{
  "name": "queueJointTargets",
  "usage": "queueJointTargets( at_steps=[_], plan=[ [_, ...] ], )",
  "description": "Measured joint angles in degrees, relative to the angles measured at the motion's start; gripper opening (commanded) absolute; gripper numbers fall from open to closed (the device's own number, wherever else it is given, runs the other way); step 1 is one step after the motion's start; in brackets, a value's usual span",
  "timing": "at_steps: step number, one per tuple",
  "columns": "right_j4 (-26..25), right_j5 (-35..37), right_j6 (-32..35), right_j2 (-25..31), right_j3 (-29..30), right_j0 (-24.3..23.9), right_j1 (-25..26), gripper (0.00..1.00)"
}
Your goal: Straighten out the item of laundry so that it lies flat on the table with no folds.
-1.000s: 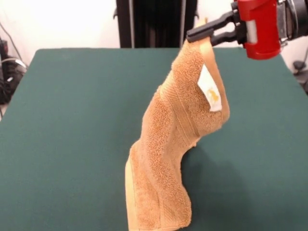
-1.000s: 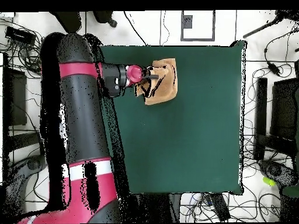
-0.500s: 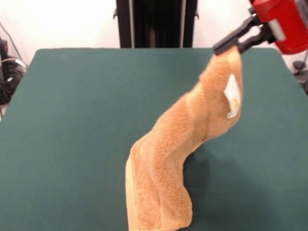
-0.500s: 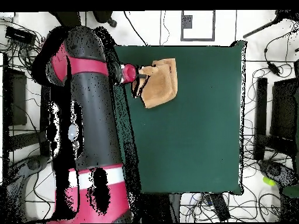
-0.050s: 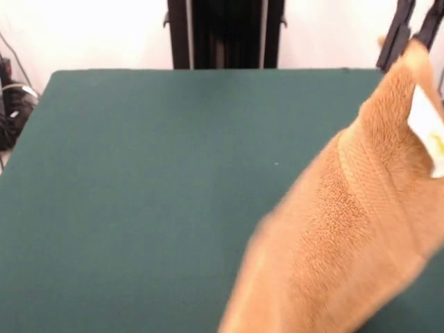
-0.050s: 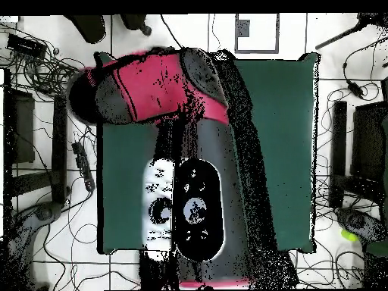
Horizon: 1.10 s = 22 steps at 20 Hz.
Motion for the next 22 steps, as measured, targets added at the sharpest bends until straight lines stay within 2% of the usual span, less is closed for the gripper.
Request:
queueJointTargets(
  at_steps=[2,4,5,10,14,16,18,22],
  plan=[
    [4.3,-9.7,0.0,8.5,8.9,-10.2,-5.0,0.0],
    [6.0,-15.2,0.0,14.4,14.2,-16.6,-7.2,0.0],
    [7.3,-20.5,0.0,21.6,19.8,-24.2,-8.8,0.0],
    [7.4,-30.5,0.0,41.0,32.1,-44.2,-8.2,0.0],
    [4.7,-33.8,0.0,53.4,39.3,-57.8,-2.7,0.0],
    [0.8,-34.0,0.0,59.1,42.3,-63.6,2.4,0.0],
    [-2.7,-34.0,0.0,62.1,43.8,-66.2,6.0,0.0],
    [-15.5,-35.0,0.0,68.4,46.6,-70.4,16.6,0.0]
  ],
)
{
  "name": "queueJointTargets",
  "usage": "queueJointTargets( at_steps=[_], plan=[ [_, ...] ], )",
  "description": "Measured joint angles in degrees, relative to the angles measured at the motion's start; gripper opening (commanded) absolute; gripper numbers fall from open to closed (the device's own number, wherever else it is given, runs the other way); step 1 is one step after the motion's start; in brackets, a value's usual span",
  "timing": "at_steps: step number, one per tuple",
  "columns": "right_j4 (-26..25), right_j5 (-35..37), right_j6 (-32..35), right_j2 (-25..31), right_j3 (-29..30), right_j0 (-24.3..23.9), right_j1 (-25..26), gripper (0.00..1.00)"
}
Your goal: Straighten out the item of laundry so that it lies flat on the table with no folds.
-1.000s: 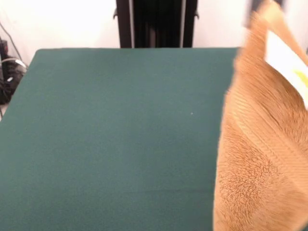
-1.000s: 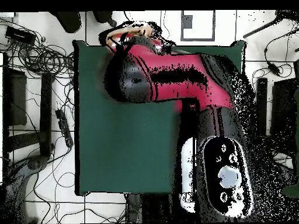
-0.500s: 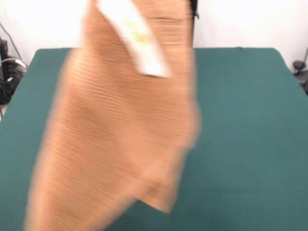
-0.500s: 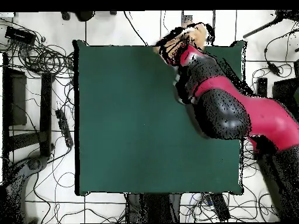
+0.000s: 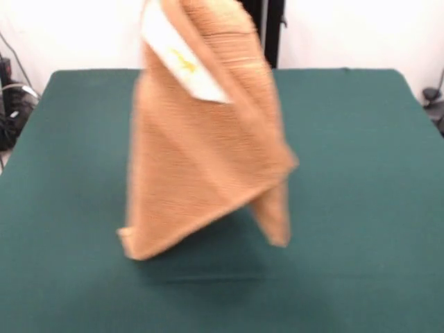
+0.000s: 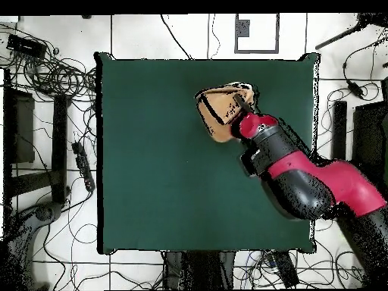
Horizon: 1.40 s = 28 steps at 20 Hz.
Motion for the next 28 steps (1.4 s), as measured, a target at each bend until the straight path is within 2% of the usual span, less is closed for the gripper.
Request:
queueJointTargets(
  at_steps=[1,2,7,10,13,14,15,18,21,23,28],
  plan=[
    [-2.0,-0.4,0.0,0.6,0.3,-0.3,1.4,0.0],
    [-7.3,-2.0,0.0,2.0,1.2,-0.6,4.8,0.0],
    [-19.6,-8.8,0.0,4.6,3.7,0.5,11.6,0.0],
    [-20.8,-12.9,0.0,5.0,5.0,2.1,12.1,0.0],
    [-18.4,-14.8,0.0,5.1,6.2,3.4,8.9,0.0],
    [-14.7,-14.6,0.0,5.6,7.5,4.1,3.1,0.0],
    [-14.0,-14.3,0.0,5.9,7.7,4.0,1.9,0.0],
    [-8.4,-10.6,0.0,8.6,8.4,2.6,-6.0,0.0],
    [-0.7,-2.2,0.0,13.5,7.8,-1.6,-16.0,0.0],
    [4.9,6.4,0.0,17.7,6.2,-6.2,-23.1,0.0],
    [7.5,14.2,0.0,21.3,3.0,-9.8,-26.4,0.0]
  ],
)
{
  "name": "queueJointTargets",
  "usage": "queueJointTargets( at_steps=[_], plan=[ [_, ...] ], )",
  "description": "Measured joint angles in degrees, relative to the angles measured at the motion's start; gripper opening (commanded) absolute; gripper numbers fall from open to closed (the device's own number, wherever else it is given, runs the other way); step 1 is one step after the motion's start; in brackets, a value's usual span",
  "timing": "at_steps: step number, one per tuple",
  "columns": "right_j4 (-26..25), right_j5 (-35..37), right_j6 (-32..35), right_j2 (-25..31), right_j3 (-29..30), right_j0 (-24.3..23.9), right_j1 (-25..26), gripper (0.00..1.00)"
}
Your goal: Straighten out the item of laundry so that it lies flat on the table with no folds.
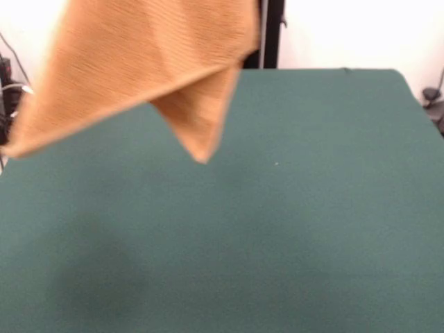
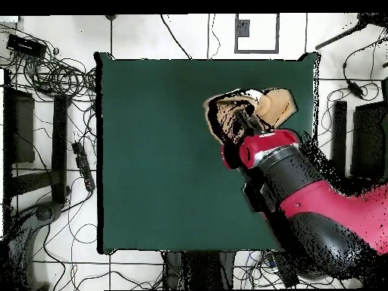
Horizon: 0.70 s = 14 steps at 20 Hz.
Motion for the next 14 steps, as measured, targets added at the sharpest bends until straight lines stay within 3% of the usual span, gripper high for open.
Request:
queueJointTargets(
  at_steps=[7,14],
  plan=[
    [-3.7,-3.2,0.0,0.2,-0.8,1.4,1.5,0.0],
    [-14.1,-11.7,0.0,-0.6,-0.4,4.1,7.0,0.0]
  ],
)
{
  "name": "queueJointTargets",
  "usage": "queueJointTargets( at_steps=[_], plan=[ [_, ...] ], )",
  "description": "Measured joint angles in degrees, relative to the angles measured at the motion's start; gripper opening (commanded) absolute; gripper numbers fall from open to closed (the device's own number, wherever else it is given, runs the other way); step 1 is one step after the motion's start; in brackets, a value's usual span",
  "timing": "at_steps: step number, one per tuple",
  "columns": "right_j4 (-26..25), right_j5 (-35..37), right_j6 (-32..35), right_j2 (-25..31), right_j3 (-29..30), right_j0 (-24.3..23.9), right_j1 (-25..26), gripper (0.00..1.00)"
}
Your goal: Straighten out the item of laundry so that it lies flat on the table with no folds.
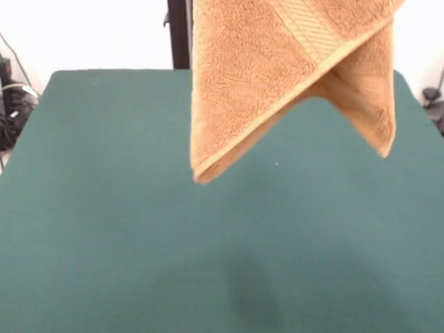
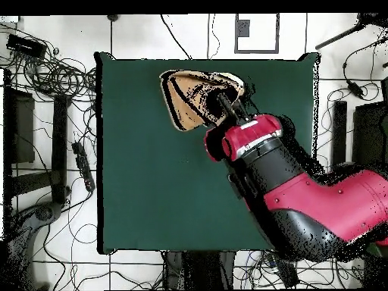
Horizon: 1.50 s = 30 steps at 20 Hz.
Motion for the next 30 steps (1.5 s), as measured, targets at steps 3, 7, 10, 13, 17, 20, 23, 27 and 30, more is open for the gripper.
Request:
queueJointTargets(
  at_steps=[3,7,10,13,17,20,23,27,30],
  plan=[
    [-4.4,-0.8,0.0,-3.1,0.1,1.6,1.6,0.0],
    [-8.3,1.0,0.0,-9.5,0.0,4.6,2.4,0.0],
    [-11.9,5.2,0.0,-15.6,-0.3,7.8,2.5,0.0],
    [-14.0,7.7,0.0,-18.6,-0.6,9.4,2.6,0.0],
    [-18.7,9.6,0.0,-23.0,-1.9,11.7,4.6,0.0],
    [-22.1,9.1,0.0,-25.2,-3.5,12.5,7.2,0.0],
    [-26.0,7.2,0.0,-27.5,-5.3,13.0,10.0,0.0],
    [-29.9,4.1,0.0,-28.8,-7.0,13.0,13.2,0.0],
    [-34.0,0.0,0.0,-29.7,-8.3,12.8,17.1,0.0]
  ],
)
